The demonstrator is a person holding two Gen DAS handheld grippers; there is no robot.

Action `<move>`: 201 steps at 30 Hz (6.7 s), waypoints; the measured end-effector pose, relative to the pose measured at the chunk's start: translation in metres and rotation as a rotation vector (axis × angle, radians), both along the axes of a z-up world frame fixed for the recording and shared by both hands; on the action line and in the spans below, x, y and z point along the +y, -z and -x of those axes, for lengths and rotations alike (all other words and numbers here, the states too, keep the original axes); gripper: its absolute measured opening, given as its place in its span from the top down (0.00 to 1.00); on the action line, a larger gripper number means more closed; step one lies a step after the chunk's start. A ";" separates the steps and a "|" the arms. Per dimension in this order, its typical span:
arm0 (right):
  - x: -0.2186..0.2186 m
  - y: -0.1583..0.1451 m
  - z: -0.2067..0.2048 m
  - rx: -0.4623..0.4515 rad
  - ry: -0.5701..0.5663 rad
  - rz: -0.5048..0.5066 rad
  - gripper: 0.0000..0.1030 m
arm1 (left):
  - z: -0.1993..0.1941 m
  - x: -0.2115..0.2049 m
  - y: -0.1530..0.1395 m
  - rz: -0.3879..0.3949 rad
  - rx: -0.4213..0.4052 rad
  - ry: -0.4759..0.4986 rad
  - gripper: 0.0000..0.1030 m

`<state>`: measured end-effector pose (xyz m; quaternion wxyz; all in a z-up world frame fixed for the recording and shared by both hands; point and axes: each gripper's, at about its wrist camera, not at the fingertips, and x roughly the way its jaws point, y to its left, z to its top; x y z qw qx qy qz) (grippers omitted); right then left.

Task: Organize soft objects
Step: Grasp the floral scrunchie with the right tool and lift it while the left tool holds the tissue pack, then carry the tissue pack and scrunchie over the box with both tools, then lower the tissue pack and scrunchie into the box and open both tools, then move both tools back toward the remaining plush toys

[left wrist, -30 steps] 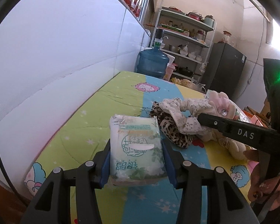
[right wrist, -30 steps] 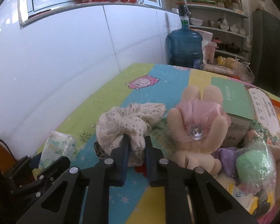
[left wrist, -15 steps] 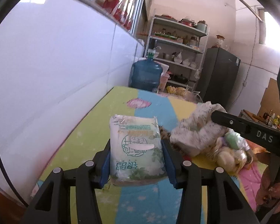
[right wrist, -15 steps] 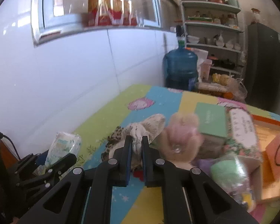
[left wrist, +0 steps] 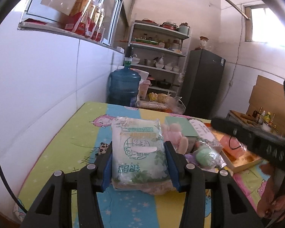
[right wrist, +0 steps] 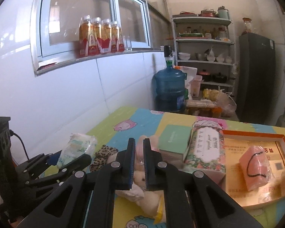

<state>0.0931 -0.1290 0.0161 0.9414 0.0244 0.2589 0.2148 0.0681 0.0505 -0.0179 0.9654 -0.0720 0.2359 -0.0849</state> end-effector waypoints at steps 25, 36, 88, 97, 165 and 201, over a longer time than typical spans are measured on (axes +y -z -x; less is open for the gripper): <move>0.057 0.083 -0.010 0.181 -0.208 0.195 0.79 | -0.001 0.054 0.029 0.012 0.083 -0.158 0.52; 0.043 0.058 0.000 0.107 -0.150 0.163 0.88 | -0.005 0.043 0.025 0.011 0.070 -0.110 0.52; -0.321 0.008 0.041 -0.063 0.444 -0.001 0.88 | -0.054 -0.323 -0.016 -0.039 -0.011 0.433 0.52; -0.356 0.032 0.025 -0.005 0.479 -0.028 0.88 | -0.066 -0.363 0.007 -0.072 0.028 0.466 0.52; -0.297 0.026 0.030 0.049 0.418 -0.118 0.30 | -0.029 -0.280 -0.014 -0.058 -0.024 0.334 0.15; -0.137 0.013 0.054 0.021 0.253 -0.045 0.30 | 0.016 -0.104 -0.011 -0.019 -0.035 0.159 0.15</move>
